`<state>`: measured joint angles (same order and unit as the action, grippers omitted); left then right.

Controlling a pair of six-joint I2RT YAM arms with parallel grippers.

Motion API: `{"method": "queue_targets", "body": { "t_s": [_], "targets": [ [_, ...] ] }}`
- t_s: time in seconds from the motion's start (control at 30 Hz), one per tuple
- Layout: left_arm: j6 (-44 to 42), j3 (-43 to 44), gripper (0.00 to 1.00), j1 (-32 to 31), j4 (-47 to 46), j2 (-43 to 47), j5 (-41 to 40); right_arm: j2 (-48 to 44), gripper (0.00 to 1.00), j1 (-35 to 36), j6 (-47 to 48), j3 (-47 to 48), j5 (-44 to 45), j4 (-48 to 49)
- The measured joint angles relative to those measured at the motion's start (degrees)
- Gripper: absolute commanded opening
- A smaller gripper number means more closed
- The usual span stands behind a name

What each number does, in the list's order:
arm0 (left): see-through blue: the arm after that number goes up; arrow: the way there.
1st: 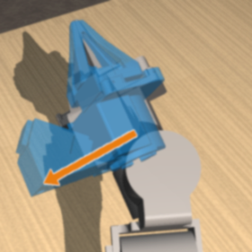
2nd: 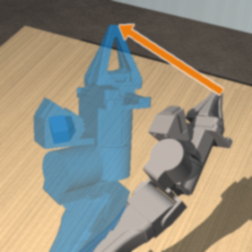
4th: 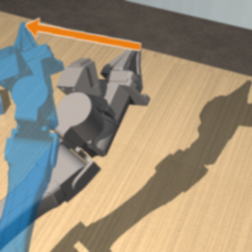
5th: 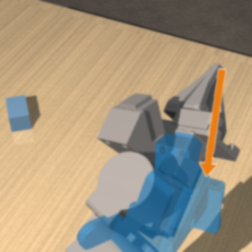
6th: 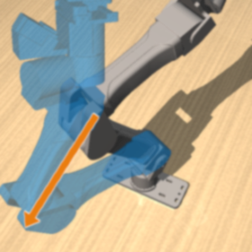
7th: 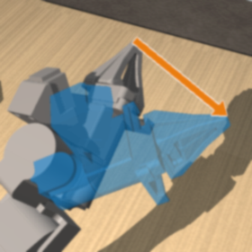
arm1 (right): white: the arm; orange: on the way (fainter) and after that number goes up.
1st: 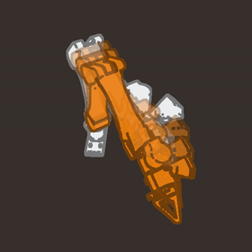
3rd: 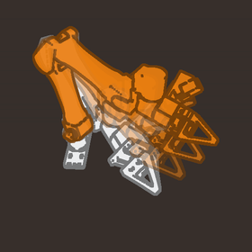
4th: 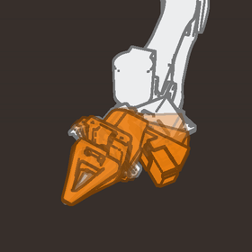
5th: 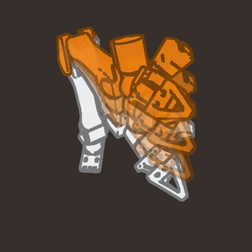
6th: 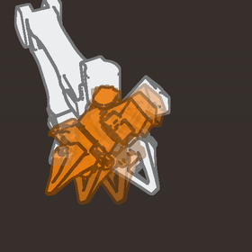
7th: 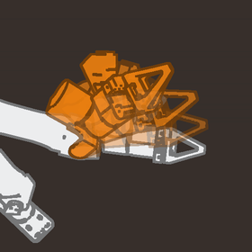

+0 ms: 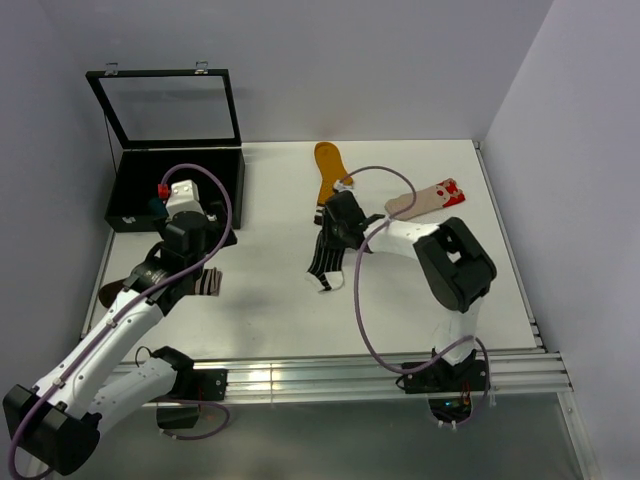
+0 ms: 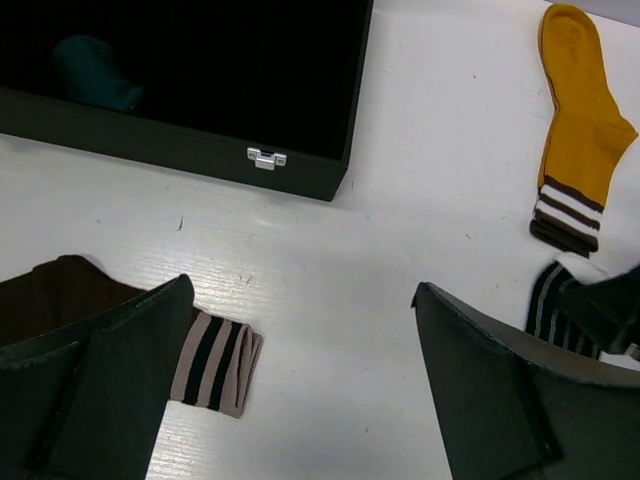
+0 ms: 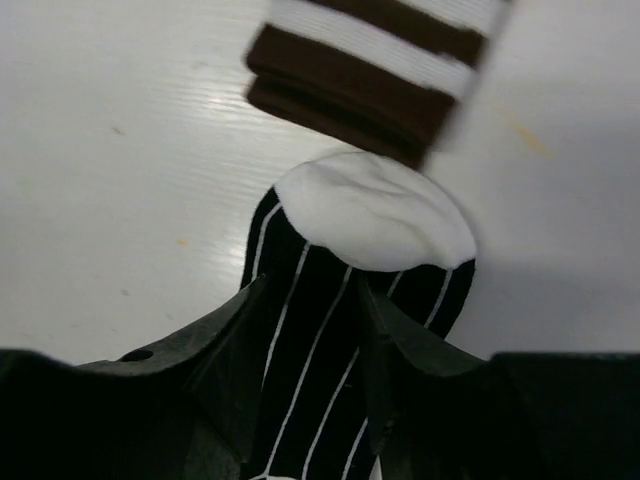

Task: Roll the socks
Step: Roll the sock at the center of the board.

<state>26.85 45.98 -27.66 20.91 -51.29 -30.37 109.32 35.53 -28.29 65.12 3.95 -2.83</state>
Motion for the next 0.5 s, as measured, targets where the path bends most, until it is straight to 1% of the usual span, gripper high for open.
{"method": "queue_targets", "body": {
  "t_s": [0.13,0.17,0.33,0.4,0.5],
  "targets": [
    [0.0,0.0,0.99,0.2,0.1,-0.2,0.6,-7.5,0.58,-0.3,-0.1,-6.4,3.5,-1.8],
    [0.0,0.0,0.99,0.2,0.1,-0.2,0.6,-9.4,0.59,0.3,0.7,-7.3,4.2,-2.3],
    [0.0,0.0,0.99,0.5,0.1,-0.3,0.9,-19.1,0.63,7.0,7.7,-10.2,7.3,-1.8],
    [0.0,0.0,0.99,0.6,0.2,-0.4,1.0,-22.1,0.63,9.4,9.7,-12.1,7.3,-1.9],
    [0.0,0.0,0.99,0.9,0.2,-0.9,1.6,-23.5,0.61,11.9,11.5,-14.4,6.5,-2.7]
  ]
}}
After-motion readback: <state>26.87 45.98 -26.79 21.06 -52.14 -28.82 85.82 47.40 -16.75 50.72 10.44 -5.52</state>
